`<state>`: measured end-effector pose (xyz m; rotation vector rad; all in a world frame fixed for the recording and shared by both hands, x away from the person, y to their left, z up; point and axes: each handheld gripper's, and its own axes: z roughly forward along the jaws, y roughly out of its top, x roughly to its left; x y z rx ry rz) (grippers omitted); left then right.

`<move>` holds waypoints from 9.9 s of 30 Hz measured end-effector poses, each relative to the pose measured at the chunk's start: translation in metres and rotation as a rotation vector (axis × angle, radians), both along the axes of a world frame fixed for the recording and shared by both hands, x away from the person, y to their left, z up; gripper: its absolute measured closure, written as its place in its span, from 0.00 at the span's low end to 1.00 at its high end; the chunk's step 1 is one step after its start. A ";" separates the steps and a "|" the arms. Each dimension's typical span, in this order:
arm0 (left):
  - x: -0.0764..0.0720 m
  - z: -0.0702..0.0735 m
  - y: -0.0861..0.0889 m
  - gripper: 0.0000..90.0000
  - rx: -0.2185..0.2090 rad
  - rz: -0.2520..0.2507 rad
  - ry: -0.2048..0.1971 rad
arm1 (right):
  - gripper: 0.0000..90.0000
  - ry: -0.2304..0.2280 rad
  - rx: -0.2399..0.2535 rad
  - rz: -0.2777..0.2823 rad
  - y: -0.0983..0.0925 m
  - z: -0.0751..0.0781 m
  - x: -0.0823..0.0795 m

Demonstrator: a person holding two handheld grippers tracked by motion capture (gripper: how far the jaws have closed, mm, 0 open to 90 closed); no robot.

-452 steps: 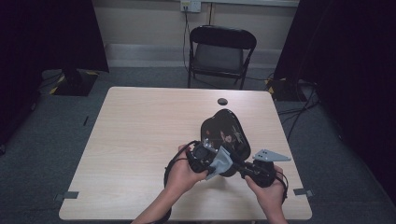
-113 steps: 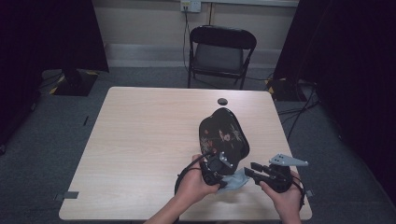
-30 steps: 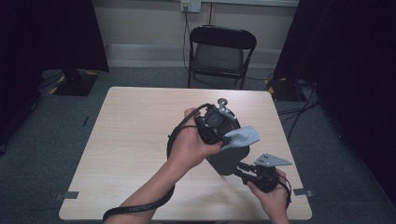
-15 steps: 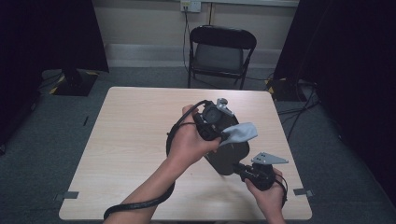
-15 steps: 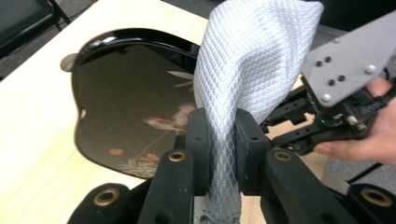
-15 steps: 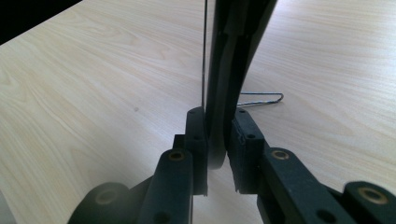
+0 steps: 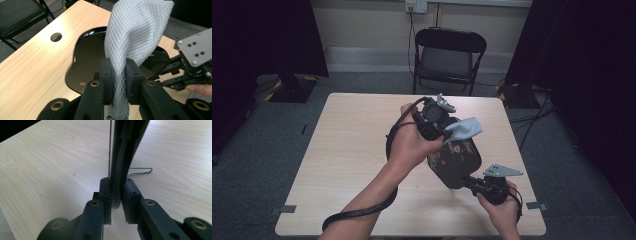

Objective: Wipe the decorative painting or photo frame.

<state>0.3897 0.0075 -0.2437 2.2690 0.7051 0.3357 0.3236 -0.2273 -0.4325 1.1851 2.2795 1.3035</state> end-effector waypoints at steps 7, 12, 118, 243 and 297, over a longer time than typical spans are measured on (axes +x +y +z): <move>0.009 0.000 0.006 0.88 0.006 0.051 -0.011 | 0.88 0.001 0.000 0.006 -0.003 0.000 -0.001; 0.015 -0.006 0.010 0.88 0.016 0.075 -0.001 | 0.88 0.006 -0.002 0.010 -0.007 0.001 -0.001; 0.039 -0.201 0.049 0.88 0.137 0.220 0.321 | 0.88 -0.010 0.009 0.009 -0.008 0.000 -0.003; 0.004 -0.207 0.154 0.35 0.045 0.329 0.230 | 0.50 -0.056 0.013 0.035 -0.024 -0.008 -0.003; -0.018 -0.219 0.219 0.28 -0.033 0.382 0.244 | 0.35 -0.004 -0.042 -0.028 -0.058 -0.034 0.001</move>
